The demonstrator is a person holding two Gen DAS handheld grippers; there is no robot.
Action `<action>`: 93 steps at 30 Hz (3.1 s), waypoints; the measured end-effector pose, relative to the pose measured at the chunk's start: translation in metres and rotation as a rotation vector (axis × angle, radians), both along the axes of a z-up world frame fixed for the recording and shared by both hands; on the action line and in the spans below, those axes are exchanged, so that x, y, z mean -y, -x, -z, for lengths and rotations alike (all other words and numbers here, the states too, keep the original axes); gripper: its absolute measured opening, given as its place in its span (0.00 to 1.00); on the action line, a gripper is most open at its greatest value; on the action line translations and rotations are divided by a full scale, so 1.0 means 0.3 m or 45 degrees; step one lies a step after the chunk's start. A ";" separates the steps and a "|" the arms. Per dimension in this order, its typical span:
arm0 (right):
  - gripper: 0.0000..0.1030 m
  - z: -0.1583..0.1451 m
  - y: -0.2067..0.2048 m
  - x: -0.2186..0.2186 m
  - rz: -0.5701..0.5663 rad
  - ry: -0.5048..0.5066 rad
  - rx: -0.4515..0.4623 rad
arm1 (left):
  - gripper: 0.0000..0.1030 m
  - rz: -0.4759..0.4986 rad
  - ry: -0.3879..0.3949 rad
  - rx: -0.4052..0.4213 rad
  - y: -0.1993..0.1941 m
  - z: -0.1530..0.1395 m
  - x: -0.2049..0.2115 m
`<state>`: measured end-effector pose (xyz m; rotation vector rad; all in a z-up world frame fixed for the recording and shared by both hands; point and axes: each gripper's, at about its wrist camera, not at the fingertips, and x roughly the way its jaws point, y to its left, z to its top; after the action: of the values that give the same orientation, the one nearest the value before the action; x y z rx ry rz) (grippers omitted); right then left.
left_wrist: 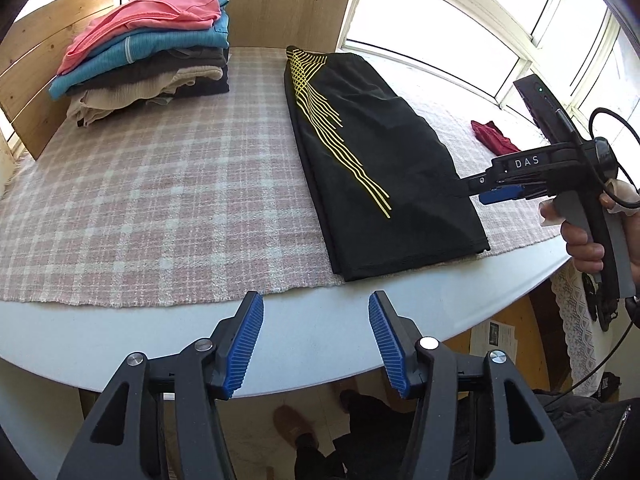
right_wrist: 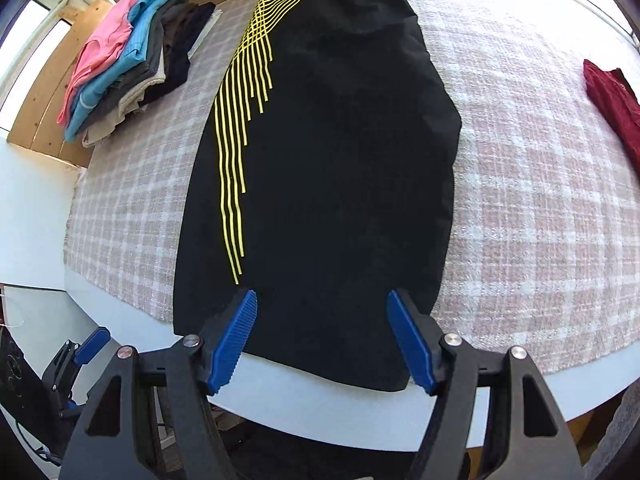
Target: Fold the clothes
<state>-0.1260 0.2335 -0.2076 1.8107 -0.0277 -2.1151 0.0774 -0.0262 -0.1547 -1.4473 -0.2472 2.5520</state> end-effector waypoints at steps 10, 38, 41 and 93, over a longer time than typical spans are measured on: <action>0.65 0.023 -0.069 -0.071 0.013 -0.002 -0.056 | 0.51 0.126 0.034 0.023 0.041 -0.037 -0.051; 0.65 0.109 -0.101 -0.326 -0.030 0.173 -0.029 | 0.51 0.123 -0.083 0.304 0.234 0.079 -0.116; 0.62 0.120 -0.107 -0.264 -0.098 0.133 -0.047 | 0.51 0.122 -0.074 0.328 0.251 0.100 -0.142; 0.05 -0.116 0.252 -0.285 0.157 0.941 0.036 | 0.05 0.127 -0.651 0.021 0.762 -0.227 0.078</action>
<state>-0.2016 0.3191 -0.1727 1.4009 -0.8277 -1.7968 -0.1511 -0.0495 -0.0865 -1.2424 -0.7454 2.1759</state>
